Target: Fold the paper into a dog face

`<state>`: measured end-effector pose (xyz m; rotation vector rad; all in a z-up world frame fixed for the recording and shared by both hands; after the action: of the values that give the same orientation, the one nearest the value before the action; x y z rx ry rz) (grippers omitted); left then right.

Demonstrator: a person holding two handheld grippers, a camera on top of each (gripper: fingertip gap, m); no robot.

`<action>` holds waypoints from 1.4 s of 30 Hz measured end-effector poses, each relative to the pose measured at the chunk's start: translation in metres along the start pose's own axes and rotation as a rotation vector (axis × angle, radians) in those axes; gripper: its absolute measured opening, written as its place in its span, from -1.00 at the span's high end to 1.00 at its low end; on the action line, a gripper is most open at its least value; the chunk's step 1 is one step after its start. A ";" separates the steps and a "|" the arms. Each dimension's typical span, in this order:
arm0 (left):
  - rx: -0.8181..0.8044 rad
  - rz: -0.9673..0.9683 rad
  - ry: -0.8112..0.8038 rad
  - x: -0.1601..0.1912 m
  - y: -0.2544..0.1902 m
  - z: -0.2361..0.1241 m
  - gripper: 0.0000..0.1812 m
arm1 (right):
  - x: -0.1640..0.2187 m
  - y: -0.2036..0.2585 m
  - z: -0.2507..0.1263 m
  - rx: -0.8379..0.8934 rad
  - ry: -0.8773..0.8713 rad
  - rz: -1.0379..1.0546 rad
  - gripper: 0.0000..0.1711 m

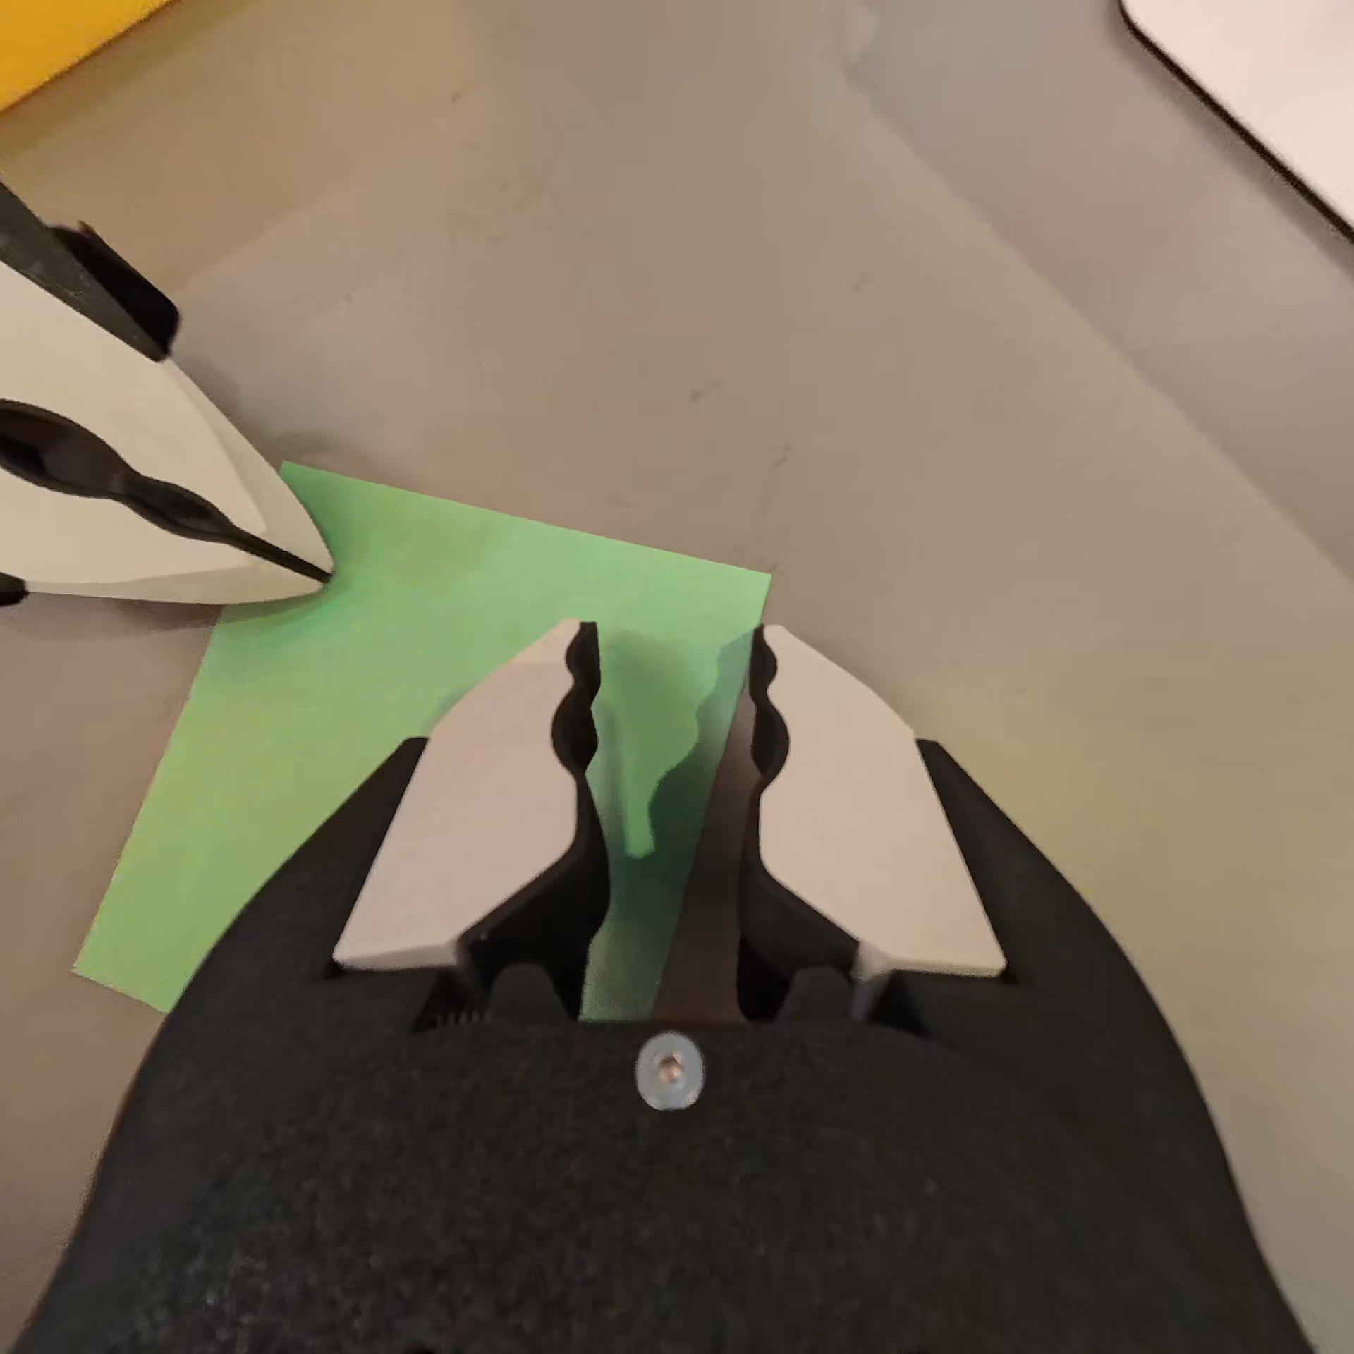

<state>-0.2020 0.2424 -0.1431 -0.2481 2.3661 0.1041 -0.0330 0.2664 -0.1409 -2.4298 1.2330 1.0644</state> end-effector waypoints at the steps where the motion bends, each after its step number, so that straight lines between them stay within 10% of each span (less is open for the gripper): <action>1: 0.007 -0.010 -0.003 0.000 0.000 0.000 1.00 | -0.001 0.001 0.000 -0.014 0.001 0.017 0.53; 30: 0.005 -0.014 0.000 0.000 0.000 0.000 1.00 | -0.029 0.026 -0.031 -0.867 -0.282 0.541 0.58; 42: 0.007 -0.010 0.000 0.001 0.000 0.000 1.00 | -0.027 0.020 -0.020 -0.584 -0.190 0.367 0.44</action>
<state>-0.2027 0.2427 -0.1434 -0.2559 2.3648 0.0909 -0.0488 0.2607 -0.1054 -2.4419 1.4999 1.9469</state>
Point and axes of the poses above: each gripper's, where its closed fingertips meet, z out along the fingers, x out of its underside, y = z × x across the jaws, the point moved 7 cm from there along -z, back along the fingers, and after that the axes turned 1 degree about -z, right-handed, at the moved point
